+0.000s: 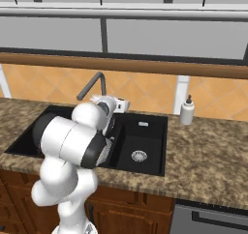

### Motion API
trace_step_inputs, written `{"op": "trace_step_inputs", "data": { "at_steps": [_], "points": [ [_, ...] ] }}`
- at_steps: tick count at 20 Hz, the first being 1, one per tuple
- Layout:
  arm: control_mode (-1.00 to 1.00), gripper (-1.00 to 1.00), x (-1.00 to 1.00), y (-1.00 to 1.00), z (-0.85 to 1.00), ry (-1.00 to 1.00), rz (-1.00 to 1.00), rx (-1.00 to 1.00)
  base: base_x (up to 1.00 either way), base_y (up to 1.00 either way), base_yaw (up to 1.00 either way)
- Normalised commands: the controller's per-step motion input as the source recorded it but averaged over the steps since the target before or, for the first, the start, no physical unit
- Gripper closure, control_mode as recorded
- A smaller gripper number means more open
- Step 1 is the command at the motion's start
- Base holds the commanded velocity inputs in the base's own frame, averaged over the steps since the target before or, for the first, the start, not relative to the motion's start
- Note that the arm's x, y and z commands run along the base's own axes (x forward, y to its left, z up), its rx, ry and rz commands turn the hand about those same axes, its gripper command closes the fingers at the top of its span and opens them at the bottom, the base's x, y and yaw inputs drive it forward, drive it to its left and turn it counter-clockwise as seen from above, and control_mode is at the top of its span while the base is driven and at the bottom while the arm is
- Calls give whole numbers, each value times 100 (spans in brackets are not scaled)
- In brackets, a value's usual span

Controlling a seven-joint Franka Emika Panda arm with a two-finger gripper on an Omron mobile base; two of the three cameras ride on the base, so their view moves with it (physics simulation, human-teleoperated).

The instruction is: Put the colander in the sink, put the kiwi in the colander, and turn on the sink faucet and pour water over the colander.

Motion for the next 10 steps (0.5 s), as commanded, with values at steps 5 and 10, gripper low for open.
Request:
{"op": "trace_step_inputs", "data": {
  "at_steps": [5,10],
  "points": [
    [-100,-100,25,0,-23,0,0,0,0,0,0],
    [-100,-100,22,0,-23,0,0,0,0,0,0]
  ]
}}
